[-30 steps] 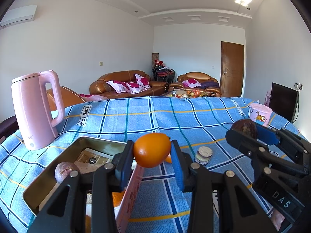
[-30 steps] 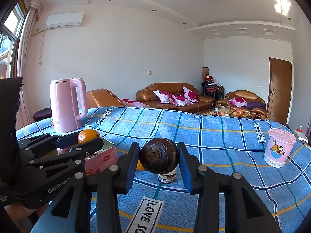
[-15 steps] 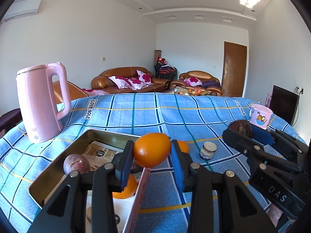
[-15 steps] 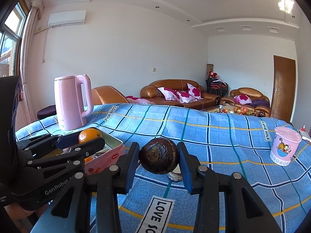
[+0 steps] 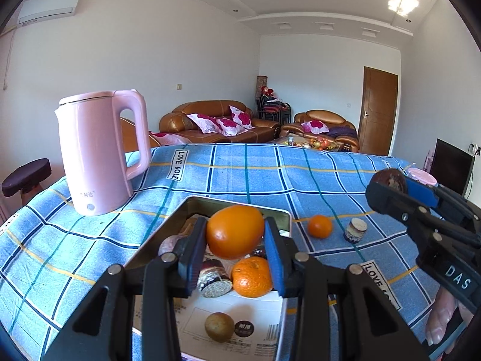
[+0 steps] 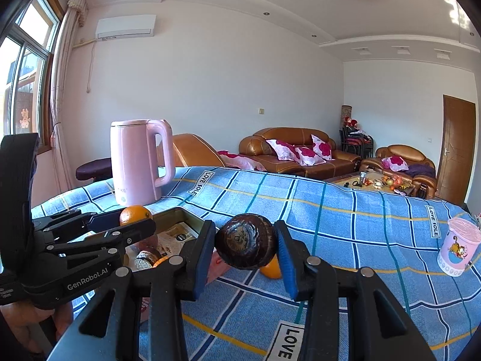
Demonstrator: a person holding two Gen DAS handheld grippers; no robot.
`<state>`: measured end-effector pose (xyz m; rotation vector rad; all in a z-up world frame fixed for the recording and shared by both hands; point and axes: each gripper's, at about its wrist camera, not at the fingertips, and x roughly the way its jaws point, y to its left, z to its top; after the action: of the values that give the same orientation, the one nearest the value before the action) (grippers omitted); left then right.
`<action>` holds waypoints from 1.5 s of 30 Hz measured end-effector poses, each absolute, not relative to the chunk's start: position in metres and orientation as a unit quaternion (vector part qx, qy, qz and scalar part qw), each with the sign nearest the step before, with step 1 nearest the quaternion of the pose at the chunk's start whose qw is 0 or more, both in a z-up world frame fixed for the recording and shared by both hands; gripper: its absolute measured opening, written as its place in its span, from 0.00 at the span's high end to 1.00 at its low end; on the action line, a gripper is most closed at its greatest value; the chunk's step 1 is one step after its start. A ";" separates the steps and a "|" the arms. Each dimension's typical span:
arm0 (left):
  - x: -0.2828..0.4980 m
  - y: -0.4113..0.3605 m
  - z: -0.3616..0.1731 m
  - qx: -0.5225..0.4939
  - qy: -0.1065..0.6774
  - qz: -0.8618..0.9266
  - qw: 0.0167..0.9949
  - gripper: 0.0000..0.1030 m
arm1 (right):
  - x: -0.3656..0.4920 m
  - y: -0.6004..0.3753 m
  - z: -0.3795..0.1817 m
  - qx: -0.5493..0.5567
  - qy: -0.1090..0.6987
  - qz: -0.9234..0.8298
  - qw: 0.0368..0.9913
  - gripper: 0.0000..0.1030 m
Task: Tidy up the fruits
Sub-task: 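Open the left tool to drop the orange while the right tool releases the brown fruit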
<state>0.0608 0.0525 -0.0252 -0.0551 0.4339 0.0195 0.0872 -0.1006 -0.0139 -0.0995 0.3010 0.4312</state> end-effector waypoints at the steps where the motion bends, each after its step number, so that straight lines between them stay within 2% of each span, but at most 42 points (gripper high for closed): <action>1: 0.060 0.055 -0.026 -0.027 0.216 0.012 0.976 0.62 | 0.087 -0.098 -0.013 -0.051 0.148 0.216 0.964 0.59; 16: 0.055 0.084 -0.034 -0.034 0.237 0.042 0.970 0.62 | 0.085 -0.066 -0.011 -0.069 0.145 0.248 0.955 0.59; 36: 0.053 0.102 -0.044 -0.041 0.264 0.060 0.962 0.62 | 0.089 -0.033 -0.028 -0.091 0.176 0.277 0.940 0.59; 45: 0.054 0.101 -0.047 -0.038 0.280 0.051 0.958 0.62 | 0.093 -0.016 -0.043 -0.112 0.214 0.303 0.922 0.59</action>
<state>0.0542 0.1009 -0.0471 -0.0777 0.5686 0.1043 0.0934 -0.0157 -0.0431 -0.2295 0.4387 0.6224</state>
